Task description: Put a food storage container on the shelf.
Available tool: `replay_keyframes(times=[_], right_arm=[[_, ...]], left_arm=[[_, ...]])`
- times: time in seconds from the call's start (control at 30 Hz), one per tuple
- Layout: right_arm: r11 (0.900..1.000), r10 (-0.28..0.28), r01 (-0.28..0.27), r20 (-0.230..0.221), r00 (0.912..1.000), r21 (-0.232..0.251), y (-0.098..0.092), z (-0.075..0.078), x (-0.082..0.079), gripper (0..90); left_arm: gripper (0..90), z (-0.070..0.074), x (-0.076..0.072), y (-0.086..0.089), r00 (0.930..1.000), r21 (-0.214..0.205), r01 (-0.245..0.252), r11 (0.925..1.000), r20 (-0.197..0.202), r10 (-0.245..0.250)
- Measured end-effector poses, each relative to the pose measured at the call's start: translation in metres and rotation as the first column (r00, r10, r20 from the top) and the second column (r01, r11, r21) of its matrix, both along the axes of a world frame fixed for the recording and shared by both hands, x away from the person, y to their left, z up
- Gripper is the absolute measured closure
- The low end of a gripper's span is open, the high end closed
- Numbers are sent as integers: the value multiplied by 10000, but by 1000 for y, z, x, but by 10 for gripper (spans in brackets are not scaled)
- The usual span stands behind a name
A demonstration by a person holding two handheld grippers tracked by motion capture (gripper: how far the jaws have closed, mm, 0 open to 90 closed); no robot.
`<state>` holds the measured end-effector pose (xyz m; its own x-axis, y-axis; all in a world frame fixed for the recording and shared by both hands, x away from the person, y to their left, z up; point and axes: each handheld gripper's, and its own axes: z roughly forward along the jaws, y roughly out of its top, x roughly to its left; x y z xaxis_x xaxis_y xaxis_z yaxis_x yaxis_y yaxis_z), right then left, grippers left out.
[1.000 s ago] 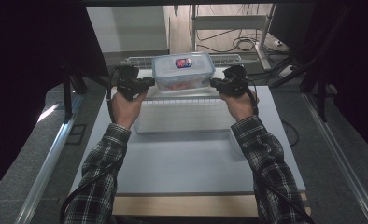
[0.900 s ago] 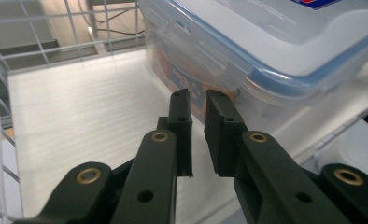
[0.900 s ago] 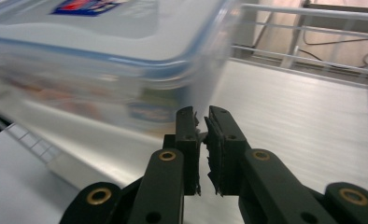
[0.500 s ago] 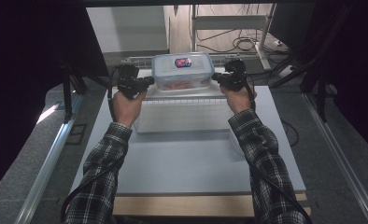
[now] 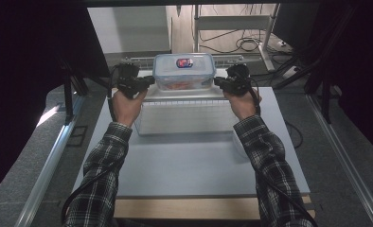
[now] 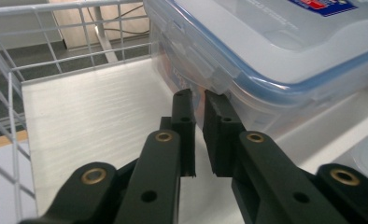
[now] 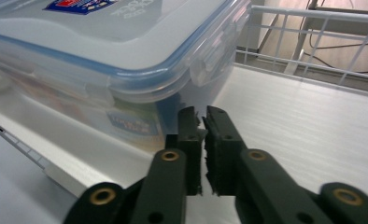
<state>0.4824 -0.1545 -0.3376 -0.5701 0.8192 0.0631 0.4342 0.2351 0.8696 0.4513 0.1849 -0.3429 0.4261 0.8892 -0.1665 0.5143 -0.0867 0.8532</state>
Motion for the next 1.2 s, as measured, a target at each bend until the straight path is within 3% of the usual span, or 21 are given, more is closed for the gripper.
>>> replay_keyframes(times=[0.2,0.33,0.37,0.4,0.57,0.67,0.83,0.97,1.2], right_arm=[[9994,322,-323,152,9994,96,-8,0,-15,708],[9980,617,-622,276,9977,147,-15,-2,-29,612],[9973,718,-721,273,9970,119,-18,-5,-37,563],[9973,718,-721,273,9970,119,-18,-5,-37,563],[9926,1213,-1211,381,9919,-70,-23,-14,-60,411],[9891,1464,-1456,426,9883,-214,-24,-18,-69,349],[9811,1924,-1915,351,9807,-278,-26,-29,-83,208],[9767,2137,-2133,159,9768,-254,-32,-42,-94,115],[9768,2141,-2142,-199,9766,-75,-44,-64,-106,60]], left_arm=[[705,0,-20,6,9986,57,216,9998,472,-218],[569,-4,-39,9,9953,-129,625,9980,749,-613],[493,-5,-42,9,9945,-136,698,9975,790,-685],[493,-6,-46,9,9937,-138,763,9970,831,-749],[320,-18,-72,5,9852,273,1367,9902,1005,-1388],[279,-23,-82,2,9812,485,1597,9860,1018,-1639],[151,-39,-100,-5,9679,718,2256,9716,970,-2320],[80,-49,-110,-6,9661,946,2389,9664,774,-2464],[31,-79,-124,0,9601,1069,2643,9585,656,-2720]])
